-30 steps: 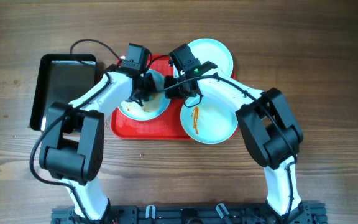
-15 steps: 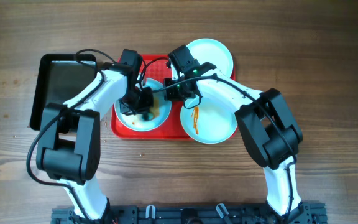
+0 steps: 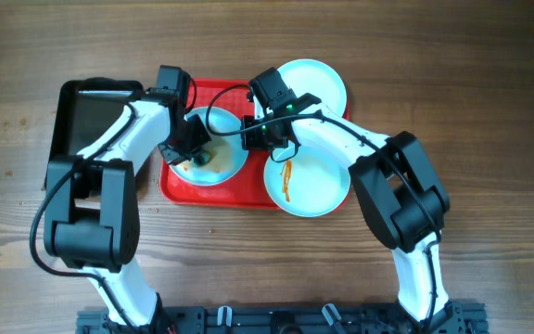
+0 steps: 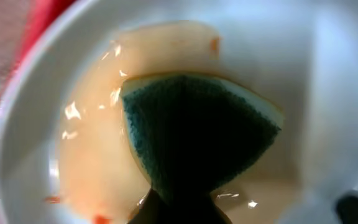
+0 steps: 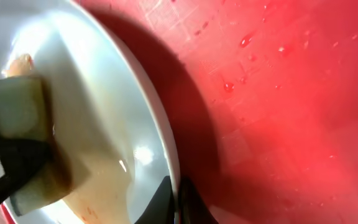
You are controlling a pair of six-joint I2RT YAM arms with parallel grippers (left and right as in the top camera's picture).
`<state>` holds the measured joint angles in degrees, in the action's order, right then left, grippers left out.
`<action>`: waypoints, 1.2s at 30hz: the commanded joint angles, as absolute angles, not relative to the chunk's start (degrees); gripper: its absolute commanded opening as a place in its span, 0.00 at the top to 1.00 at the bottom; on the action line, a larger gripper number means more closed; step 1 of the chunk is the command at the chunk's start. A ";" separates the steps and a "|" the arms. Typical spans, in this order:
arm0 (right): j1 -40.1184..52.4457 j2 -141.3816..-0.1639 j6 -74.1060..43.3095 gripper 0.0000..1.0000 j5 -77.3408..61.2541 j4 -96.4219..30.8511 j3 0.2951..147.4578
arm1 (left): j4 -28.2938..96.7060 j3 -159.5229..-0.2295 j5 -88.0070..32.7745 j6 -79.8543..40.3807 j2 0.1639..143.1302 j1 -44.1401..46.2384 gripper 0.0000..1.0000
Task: Clean dirty plates on tray and stack at the side
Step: 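Scrub the left plate with the sponge while right gripper holds it, then move the sponge back over the black tray with the left gripper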
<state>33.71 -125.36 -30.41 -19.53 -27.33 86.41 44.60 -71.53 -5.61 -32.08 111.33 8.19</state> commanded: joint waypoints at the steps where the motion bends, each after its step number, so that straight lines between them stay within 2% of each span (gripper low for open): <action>1: 33.87 -126.17 -30.17 0.96 -20.47 -27.94 86.72 | 49.93 -74.08 0.82 -33.61 111.70 5.80 0.96; 5: 33.71 -126.17 -30.00 0.96 -20.64 -28.08 86.72 | 53.52 -82.46 -11.79 -22.33 107.22 3.77 0.96; 11: 31.73 -126.13 -27.81 0.96 -22.96 -28.45 86.74 | 59.64 -88.20 -9.02 -19.70 102.04 -4.32 0.96; 16: 31.57 -126.13 -24.01 0.74 -23.64 -28.25 87.11 | 62.00 -87.96 1.69 -19.64 104.07 -12.95 0.96; 19: 31.59 -126.15 -23.97 0.64 -23.62 -28.32 87.09 | 59.09 -85.32 4.64 -13.63 106.98 -14.06 0.96; 22: 31.59 -126.15 -23.99 0.48 -23.62 -28.34 87.05 | 54.46 -81.93 6.90 -13.19 109.80 -14.06 0.96; 25: 31.57 -126.15 -23.62 0.41 -23.62 -28.60 87.05 | 50.92 -80.29 8.05 -13.21 112.95 -14.44 0.96; 31: 31.70 -126.17 -24.47 0.40 -20.53 -28.75 86.96 | 48.05 -80.23 8.03 -13.26 118.45 -17.08 0.96; 36: 32.60 -128.07 -28.73 0.59 -19.31 -28.80 86.87 | 45.25 -79.70 7.97 -13.26 120.07 -17.17 0.96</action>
<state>31.73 -125.36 -25.63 -22.79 -28.21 87.26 47.44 -80.49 7.05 -13.98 117.67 -16.69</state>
